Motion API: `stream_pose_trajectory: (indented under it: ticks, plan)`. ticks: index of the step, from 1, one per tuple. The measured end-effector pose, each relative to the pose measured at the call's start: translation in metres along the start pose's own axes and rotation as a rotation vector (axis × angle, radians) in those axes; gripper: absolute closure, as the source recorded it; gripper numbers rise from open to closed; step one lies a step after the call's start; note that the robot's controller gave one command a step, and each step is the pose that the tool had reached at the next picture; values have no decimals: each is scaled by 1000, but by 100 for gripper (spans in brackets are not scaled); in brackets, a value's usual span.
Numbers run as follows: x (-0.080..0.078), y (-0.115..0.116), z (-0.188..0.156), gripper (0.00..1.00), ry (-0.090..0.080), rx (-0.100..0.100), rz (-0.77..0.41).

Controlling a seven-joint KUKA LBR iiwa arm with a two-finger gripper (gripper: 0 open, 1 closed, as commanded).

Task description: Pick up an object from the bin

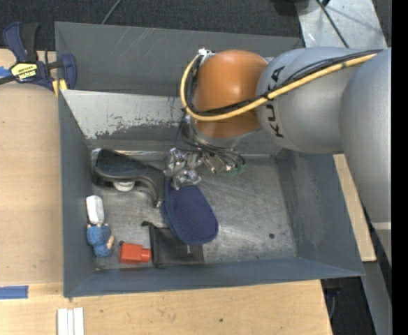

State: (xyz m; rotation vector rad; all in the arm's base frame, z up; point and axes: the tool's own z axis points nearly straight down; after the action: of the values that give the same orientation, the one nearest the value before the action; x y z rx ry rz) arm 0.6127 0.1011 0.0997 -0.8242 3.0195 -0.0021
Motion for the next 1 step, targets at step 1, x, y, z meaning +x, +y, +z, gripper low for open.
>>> stream_pose_trajectory:
  ticks: [1]
  plan:
    - [9, 5, 8, 100, -16, 3, 233]
